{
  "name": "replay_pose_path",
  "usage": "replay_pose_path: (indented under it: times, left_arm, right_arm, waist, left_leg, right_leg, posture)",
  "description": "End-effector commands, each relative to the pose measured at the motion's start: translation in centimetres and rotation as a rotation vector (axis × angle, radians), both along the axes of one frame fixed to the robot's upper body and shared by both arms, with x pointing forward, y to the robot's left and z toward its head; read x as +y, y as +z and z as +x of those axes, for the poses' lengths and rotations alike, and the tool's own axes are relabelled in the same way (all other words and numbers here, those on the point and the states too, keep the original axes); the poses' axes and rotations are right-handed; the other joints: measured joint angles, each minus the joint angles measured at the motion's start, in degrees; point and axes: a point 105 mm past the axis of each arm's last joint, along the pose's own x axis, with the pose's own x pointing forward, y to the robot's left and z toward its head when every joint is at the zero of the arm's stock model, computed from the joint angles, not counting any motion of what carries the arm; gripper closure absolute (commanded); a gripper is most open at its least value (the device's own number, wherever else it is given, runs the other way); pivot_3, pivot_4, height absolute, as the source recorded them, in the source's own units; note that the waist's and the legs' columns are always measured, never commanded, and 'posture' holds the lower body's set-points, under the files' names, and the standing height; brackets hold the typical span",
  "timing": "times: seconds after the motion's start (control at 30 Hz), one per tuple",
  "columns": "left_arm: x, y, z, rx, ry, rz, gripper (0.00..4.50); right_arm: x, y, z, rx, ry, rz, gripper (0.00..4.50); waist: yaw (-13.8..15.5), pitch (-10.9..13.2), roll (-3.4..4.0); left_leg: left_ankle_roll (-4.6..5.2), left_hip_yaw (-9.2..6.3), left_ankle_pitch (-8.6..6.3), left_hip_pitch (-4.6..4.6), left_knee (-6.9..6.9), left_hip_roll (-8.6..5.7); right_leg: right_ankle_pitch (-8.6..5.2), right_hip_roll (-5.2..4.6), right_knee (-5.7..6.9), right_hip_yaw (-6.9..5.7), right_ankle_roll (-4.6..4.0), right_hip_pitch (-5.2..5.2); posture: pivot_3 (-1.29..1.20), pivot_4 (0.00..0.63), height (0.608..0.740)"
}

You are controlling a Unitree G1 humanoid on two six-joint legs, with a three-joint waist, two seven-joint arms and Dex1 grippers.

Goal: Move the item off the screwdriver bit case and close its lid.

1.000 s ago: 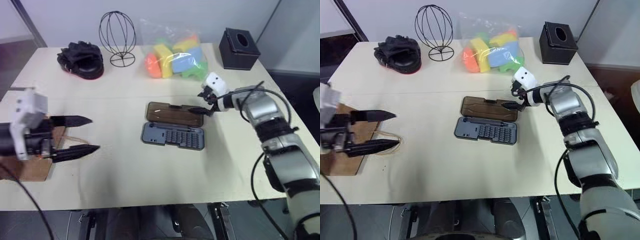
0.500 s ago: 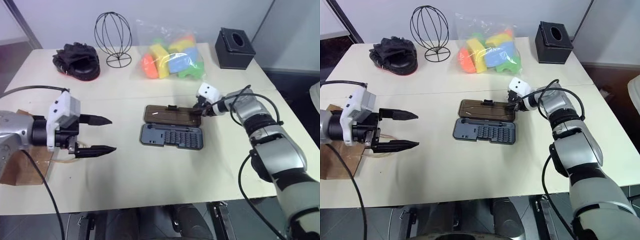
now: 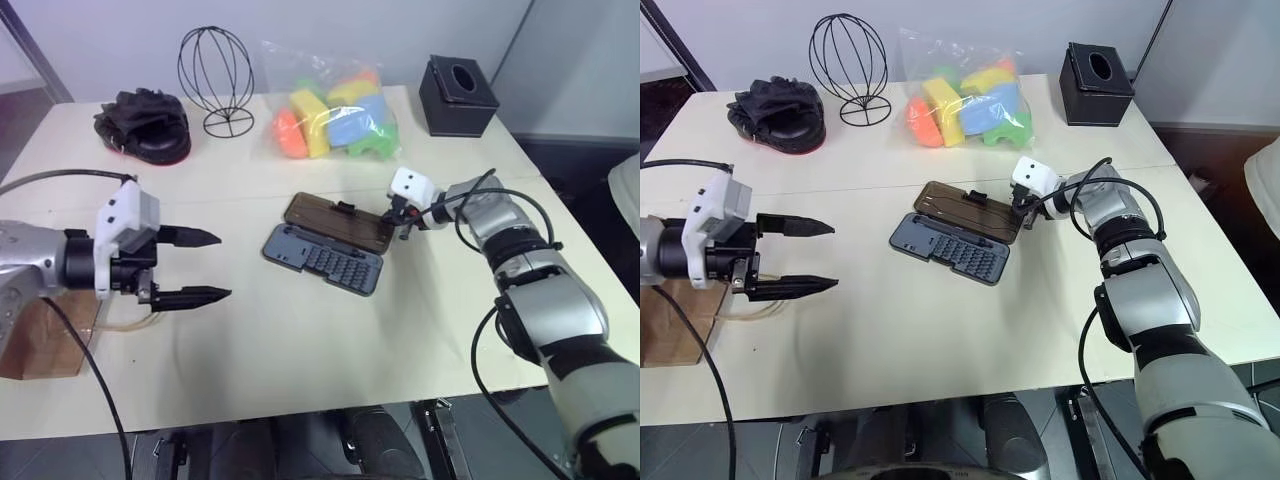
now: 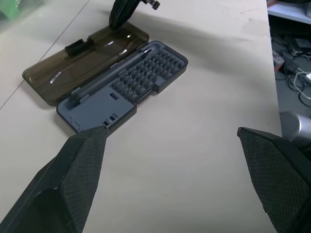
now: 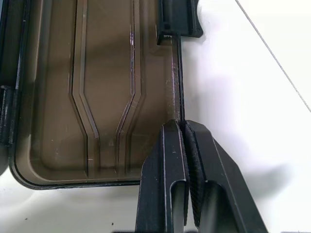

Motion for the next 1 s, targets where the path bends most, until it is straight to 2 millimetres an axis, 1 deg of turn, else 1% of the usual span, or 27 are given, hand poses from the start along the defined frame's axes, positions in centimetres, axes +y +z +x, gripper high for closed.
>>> replay_pose_path:
  times: [0.03,0.1,0.2,0.27,0.37,0.4,0.47,0.5,0.6,0.63,0.67,0.7,0.77,0.8,0.9,1.0]
  left_arm:
    - [0.1,-0.4,-0.1,0.003,-0.022,0.024,0.00]
    - [0.2,-1.1,-0.3,0.029,-0.034,0.034,0.00]
    - [0.0,-1.9,-0.6,0.063,-0.052,0.018,0.00]
    - [-0.3,-2.6,-0.9,0.087,-0.064,0.014,0.00]
    - [-0.6,-3.5,-1.6,0.111,-0.073,-0.002,0.00]
    - [-0.7,-3.8,-2.1,0.129,-0.082,-0.013,0.55]
    - [-0.7,-4.7,-3.0,0.170,-0.086,-0.018,1.34]
    - [-0.6,-5.1,-3.4,0.184,-0.084,-0.016,1.83]
    - [-0.7,-7.0,-5.0,0.242,-0.075,-0.012,3.38]
    - [-0.8,-7.4,-5.4,0.250,-0.075,-0.007,3.82]
    - [-0.8,-7.8,-5.5,0.250,-0.068,0.004,4.44]
    - [-0.6,-8.3,-5.2,0.240,-0.037,0.014,4.48]
    - [-0.4,-9.6,-3.9,0.212,0.065,0.020,4.48]
    - [-0.4,-10.0,-3.6,0.201,0.084,0.017,4.48]
    - [-0.6,-11.3,-3.3,0.196,0.109,0.035,4.48]
    - [-0.7,-12.1,-3.3,0.210,0.129,0.028,4.48]
  right_arm:
    - [3.1,-0.6,-1.5,-0.023,0.216,-0.002,4.46]
    - [5.1,0.3,-2.9,-0.043,0.364,0.041,4.46]
    - [7.3,1.1,-5.0,-0.061,0.491,0.079,4.46]
    - [8.7,1.4,-6.5,-0.078,0.546,0.097,4.46]
    - [9.6,1.3,-7.5,-0.119,0.553,0.084,4.46]
    - [9.7,1.1,-7.7,-0.130,0.550,0.073,4.50]
    - [9.6,0.9,-7.9,-0.142,0.532,0.063,4.50]
    - [9.6,0.8,-8.0,-0.144,0.521,0.065,4.50]
    - [9.3,0.5,-8.1,-0.152,0.486,0.070,4.50]
    - [9.2,0.4,-8.2,-0.156,0.480,0.070,4.50]
    - [9.1,0.4,-8.3,-0.161,0.476,0.072,4.50]
    - [9.1,0.5,-8.3,-0.166,0.473,0.076,4.50]
    - [9.2,0.6,-8.6,-0.188,0.476,0.085,4.50]
    - [9.3,0.7,-8.8,-0.199,0.479,0.091,4.50]
    - [9.6,1.3,-9.1,-0.242,0.487,0.098,4.50]
    - [9.7,2.0,-9.4,-0.275,0.484,0.112,4.50]
  waist:
    - [0.0,0.0,0.00]
    - [-0.2,0.0,0.02]
    - [-0.3,0.0,0.05]
    - [0.0,0.1,0.10]
    - [0.5,0.1,0.11]
    - [0.5,0.1,0.10]
    - [0.7,0.1,0.09]
    - [0.9,0.1,0.08]
    - [1.5,0.1,0.09]
    - [1.7,0.1,0.09]
    - [1.8,0.1,0.09]
    - [1.9,0.1,0.09]
    - [2.1,0.1,0.12]
    - [2.2,0.1,0.11]
    - [2.0,0.0,0.08]
    - [1.9,0.0,0.09]
  left_leg:
    - [0.00,0.00,0.00,0.00,0.00,0.00]
    - [0.00,-0.01,0.00,0.00,-0.01,0.00]
    - [0.00,-0.03,0.00,-0.01,-0.06,0.02]
    - [0.00,-0.06,0.00,-0.06,-0.07,0.02]
    - [0.00,-0.06,0.00,-0.10,-0.03,0.00]
    - [0.00,-0.05,0.00,-0.12,-0.01,-0.01]
    - [-0.01,-0.05,0.00,-0.14,0.04,-0.02]
    - [-0.01,-0.05,0.00,-0.14,0.06,-0.03]
    - [-0.01,-0.03,0.00,-0.11,0.06,-0.02]
    - [-0.01,-0.01,0.00,-0.10,0.06,-0.02]
    - [-0.01,-0.01,0.00,-0.10,0.06,-0.02]
    - [-0.01,-0.01,0.00,-0.10,0.06,-0.02]
    - [-0.01,-0.01,0.00,-0.10,0.06,-0.03]
    - [-0.01,-0.02,0.00,-0.09,0.08,-0.03]
    - [-0.01,-0.01,0.01,-0.09,0.10,-0.03]
    - [-0.01,-0.01,0.00,-0.08,0.09,-0.02]
  right_leg:
    - [0.00,0.00,0.00,0.00,0.00,0.00]
    - [0.00,0.01,0.00,0.00,0.00,0.00]
    - [-0.01,0.04,0.04,0.00,0.00,-0.05]
    - [-0.01,0.03,0.08,-0.01,-0.01,-0.11]
    - [-0.01,-0.01,0.10,-0.01,-0.01,-0.14]
    - [-0.01,-0.03,0.10,-0.02,0.00,-0.14]
    - [-0.01,-0.06,0.10,-0.03,0.00,-0.12]
    - [-0.01,-0.06,0.10,-0.03,0.00,-0.12]
    - [-0.02,-0.05,0.10,-0.03,-0.02,-0.12]
    - [-0.02,-0.05,0.10,-0.02,-0.02,-0.12]
    - [-0.02,-0.05,0.10,-0.02,-0.02,-0.13]
    - [-0.02,-0.05,0.10,-0.02,-0.03,-0.13]
    - [-0.03,-0.05,0.08,-0.02,-0.04,-0.11]
    - [-0.03,-0.05,0.09,-0.03,-0.03,-0.10]
    - [-0.02,-0.04,0.09,-0.02,-0.02,-0.09]
    - [-0.02,-0.03,0.09,-0.02,-0.02,-0.10]
  posture:
    - [0.00,0.150,0.737]
    - [0.00,0.150,0.737]
    - [0.00,0.150,0.737]
    - [0.00,0.150,0.737]
    - [0.00,0.150,0.737]
    - [0.00,0.150,0.737]
    - [0.00,0.150,0.737]
    - [0.00,0.150,0.737]
    - [0.00,0.150,0.737]
    - [0.00,0.150,0.737]
    - [0.00,0.150,0.737]
    - [0.00,0.150,0.737]
    - [0.00,0.150,0.737]
    - [0.00,0.150,0.737]
    - [0.00,0.150,0.737]
    - [0.00,0.150,0.737]
